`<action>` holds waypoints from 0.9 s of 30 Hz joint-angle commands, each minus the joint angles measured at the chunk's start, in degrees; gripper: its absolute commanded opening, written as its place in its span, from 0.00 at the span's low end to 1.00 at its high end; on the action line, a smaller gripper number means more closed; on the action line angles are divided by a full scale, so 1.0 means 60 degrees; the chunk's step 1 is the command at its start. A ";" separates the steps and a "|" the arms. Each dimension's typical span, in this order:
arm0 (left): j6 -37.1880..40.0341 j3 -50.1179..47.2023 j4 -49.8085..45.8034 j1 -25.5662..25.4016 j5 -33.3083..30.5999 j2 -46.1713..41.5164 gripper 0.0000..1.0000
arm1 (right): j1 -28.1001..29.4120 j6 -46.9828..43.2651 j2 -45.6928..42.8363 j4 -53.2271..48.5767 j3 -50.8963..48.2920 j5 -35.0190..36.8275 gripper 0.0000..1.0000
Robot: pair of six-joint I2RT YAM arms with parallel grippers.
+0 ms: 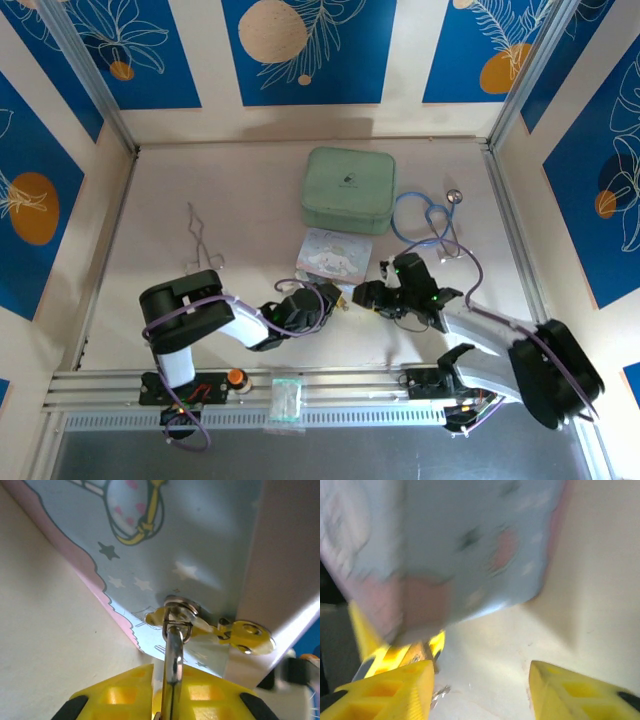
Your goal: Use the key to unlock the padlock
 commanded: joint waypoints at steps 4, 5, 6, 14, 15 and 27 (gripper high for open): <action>0.0168 0.0225 -0.1531 0.0258 0.0474 -0.0424 0.00 | 0.1744 -0.2088 -0.1474 -0.1657 0.0257 0.3726 0.99; 0.0156 0.0222 -0.1647 0.0259 0.0489 -0.0474 0.00 | 0.1906 -0.2293 -0.1535 -0.1539 0.0231 0.3770 1.00; 0.0154 0.0229 -0.1672 0.0260 0.0475 -0.0507 0.00 | 0.2146 -0.2504 -0.1544 -0.1513 0.0243 0.4019 0.95; 0.0212 0.0228 -0.1761 0.0333 0.0636 -0.0684 0.00 | 0.4123 -0.4712 -0.1493 0.0542 -0.0216 0.5200 0.40; 0.0213 0.0234 -0.1785 0.0333 0.0663 -0.0694 0.00 | 0.4222 -0.4958 -0.1472 0.0537 -0.0184 0.5307 0.40; 0.0219 0.0234 -0.1916 0.0348 0.0860 -0.0914 0.00 | 0.4938 -0.5955 -0.0155 0.0830 0.0172 0.5566 0.39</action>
